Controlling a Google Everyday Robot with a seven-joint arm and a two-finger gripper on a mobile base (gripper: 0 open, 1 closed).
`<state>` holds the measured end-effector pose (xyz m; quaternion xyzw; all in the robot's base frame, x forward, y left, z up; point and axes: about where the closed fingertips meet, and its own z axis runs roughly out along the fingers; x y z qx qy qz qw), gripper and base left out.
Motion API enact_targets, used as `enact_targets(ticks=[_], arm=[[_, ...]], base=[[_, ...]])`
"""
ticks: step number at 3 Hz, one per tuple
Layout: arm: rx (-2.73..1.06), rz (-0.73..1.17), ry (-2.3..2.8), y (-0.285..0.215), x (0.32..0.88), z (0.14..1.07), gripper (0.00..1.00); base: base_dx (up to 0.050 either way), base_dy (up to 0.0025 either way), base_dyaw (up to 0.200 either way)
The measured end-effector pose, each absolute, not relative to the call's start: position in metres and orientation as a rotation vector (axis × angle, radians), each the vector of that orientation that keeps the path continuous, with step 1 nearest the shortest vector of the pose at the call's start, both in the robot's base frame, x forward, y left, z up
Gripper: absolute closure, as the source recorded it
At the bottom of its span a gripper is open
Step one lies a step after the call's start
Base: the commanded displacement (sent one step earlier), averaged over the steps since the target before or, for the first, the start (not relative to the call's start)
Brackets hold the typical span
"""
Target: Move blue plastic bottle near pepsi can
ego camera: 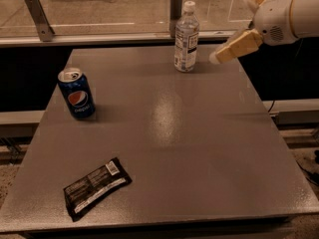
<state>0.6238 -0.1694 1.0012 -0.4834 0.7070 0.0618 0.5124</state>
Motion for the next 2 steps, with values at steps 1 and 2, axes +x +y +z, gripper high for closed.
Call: enact_targets(ticks=[1, 2], arm=[[-1.157, 0.151, 1.698, -0.1686, 0.6254, 1.0016, 0.00], [-1.165, 0.174, 1.691, -0.1657, 0.6259, 1.0009, 0.00]], base=[[0.000, 0.00000, 0.000], [0.000, 0.00000, 0.000]])
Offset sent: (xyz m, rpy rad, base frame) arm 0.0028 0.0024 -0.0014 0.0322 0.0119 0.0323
